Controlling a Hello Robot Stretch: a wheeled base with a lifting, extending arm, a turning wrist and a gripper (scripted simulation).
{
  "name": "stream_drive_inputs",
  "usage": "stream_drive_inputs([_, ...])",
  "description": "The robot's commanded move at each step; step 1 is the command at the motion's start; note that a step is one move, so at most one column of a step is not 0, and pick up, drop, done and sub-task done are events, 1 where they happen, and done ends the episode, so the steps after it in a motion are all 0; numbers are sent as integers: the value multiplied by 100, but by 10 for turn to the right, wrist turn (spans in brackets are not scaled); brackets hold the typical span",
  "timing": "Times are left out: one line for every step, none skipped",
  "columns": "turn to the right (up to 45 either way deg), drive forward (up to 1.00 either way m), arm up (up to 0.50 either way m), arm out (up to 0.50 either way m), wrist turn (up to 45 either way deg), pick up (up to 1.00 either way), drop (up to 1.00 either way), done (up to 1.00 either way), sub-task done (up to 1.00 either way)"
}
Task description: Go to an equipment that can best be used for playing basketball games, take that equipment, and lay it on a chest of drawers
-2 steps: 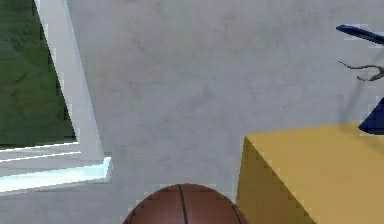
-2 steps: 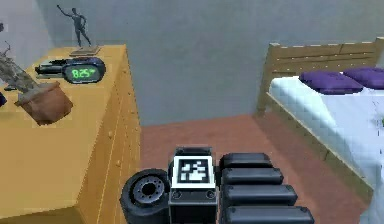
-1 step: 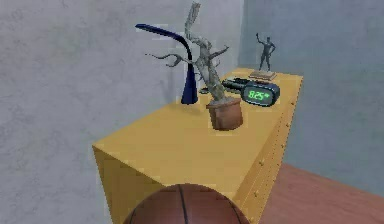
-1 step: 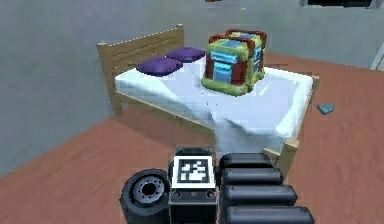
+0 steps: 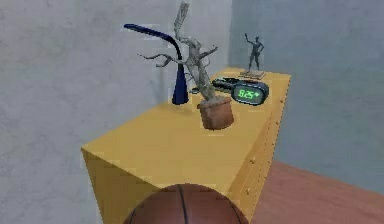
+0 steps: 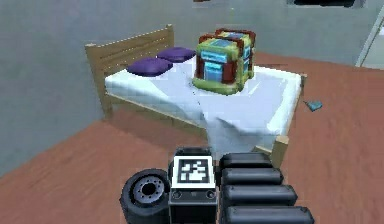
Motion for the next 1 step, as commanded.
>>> stream_drive_inputs([-420,0,0,0,0,0,0,0,0])
